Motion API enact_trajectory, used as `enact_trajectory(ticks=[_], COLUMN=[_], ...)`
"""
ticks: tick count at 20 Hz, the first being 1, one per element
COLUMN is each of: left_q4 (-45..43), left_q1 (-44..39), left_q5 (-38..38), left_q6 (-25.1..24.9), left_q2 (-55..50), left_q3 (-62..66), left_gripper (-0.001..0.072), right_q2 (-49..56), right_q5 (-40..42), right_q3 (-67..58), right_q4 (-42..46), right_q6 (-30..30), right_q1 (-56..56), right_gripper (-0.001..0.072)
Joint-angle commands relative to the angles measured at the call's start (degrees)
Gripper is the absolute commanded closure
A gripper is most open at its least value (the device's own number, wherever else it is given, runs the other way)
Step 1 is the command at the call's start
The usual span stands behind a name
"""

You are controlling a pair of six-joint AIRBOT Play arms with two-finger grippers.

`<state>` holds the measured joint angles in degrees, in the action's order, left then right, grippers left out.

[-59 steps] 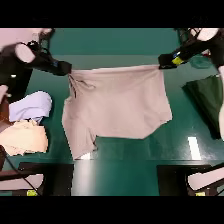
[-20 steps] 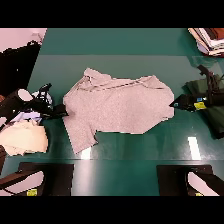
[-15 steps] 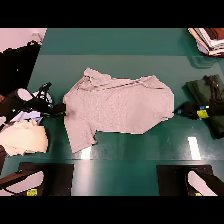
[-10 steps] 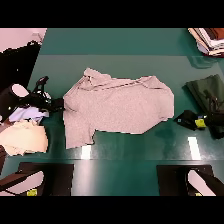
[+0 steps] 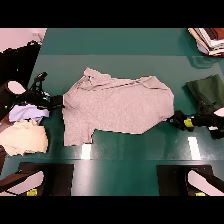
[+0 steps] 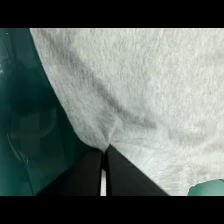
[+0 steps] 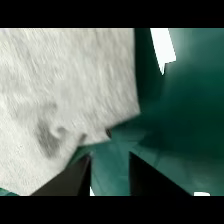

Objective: Fold the shirts.

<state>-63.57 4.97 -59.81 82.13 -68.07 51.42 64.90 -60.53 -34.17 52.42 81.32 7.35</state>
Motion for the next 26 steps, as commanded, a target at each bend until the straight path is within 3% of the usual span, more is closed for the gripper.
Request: enact_trajectory(ticks=[1, 7, 11, 16, 20, 26], left_q4=[0.00, 0.00, 0.02, -1.31, -1.31, -0.44], left_q1=[0.00, 0.00, 0.00, 0.02, 0.00, 0.00], left_q5=[-0.31, -0.74, -1.01, -5.66, -9.16, -9.92], left_q6=[-0.09, -0.15, -0.15, -1.66, -1.55, 0.61], left_q2=[0.04, 0.04, 0.04, 4.57, 12.44, 21.07], left_q3=[0.07, 0.07, 0.15, 8.48, 21.94, 45.59], left_gripper=[0.0685, 0.0685, 0.0685, 0.0685, 0.0685, 0.0685], right_q2=[3.63, 6.93, 5.53, -5.20, -14.95, -23.67], right_q5=[3.56, 2.05, 2.01, -4.76, -11.34, -8.83], right_q3=[-3.10, -5.07, -5.11, -6.62, -17.64, -41.99], right_q4=[0.22, 0.26, 0.24, 0.26, 0.13, 0.39], right_q6=[0.07, 0.04, -2.56, -3.50, -3.48, -3.45], right_q1=[-3.76, -3.61, -4.13, 0.37, 5.27, 6.45], right_gripper=[0.0515, 0.0524, 0.0699, 0.0700, 0.0700, 0.0700])
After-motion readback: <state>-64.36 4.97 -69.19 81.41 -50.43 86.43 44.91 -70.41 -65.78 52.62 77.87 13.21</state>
